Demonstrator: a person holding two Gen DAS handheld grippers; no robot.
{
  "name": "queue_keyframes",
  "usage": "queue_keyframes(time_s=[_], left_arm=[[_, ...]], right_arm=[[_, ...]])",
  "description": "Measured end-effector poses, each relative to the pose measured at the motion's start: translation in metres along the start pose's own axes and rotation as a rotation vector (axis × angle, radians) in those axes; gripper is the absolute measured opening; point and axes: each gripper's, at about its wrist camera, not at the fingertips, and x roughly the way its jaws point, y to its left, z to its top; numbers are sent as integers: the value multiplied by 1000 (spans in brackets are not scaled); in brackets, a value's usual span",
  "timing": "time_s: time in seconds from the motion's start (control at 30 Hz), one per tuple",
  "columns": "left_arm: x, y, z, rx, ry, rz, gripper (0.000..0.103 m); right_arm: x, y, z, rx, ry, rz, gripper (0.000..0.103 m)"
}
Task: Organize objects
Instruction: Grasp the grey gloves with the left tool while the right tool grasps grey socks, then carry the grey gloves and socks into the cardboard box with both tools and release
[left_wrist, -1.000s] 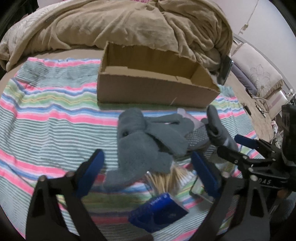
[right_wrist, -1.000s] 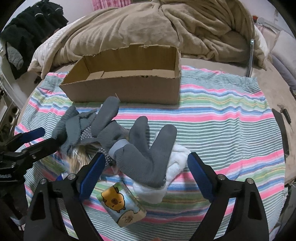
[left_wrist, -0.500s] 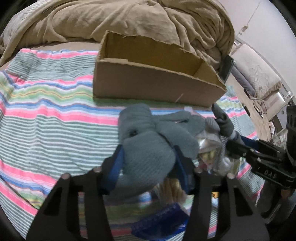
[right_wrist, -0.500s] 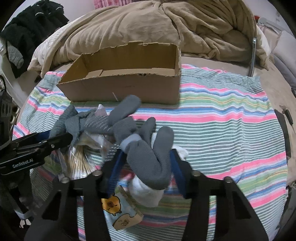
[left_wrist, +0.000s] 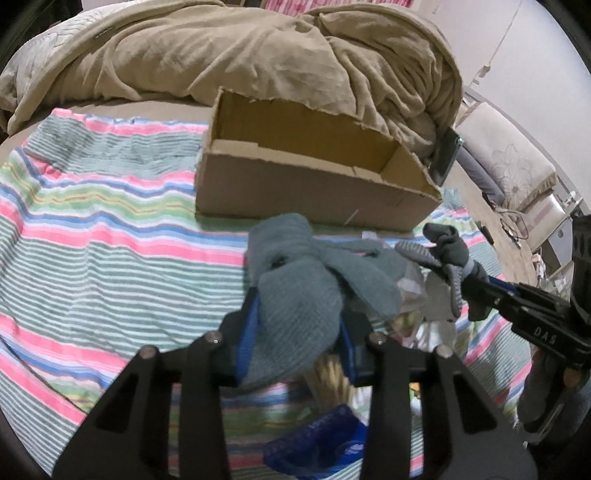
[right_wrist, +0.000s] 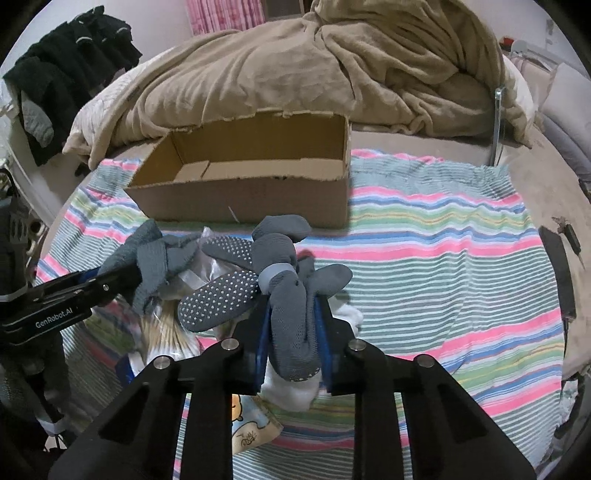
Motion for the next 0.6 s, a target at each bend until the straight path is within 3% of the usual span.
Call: queue_keyframes(time_s=[0.6], left_arm=[[-56,-9,27,10,-119,3,39]], right_arm=[[-32,1,23,-18,-94,19,24]])
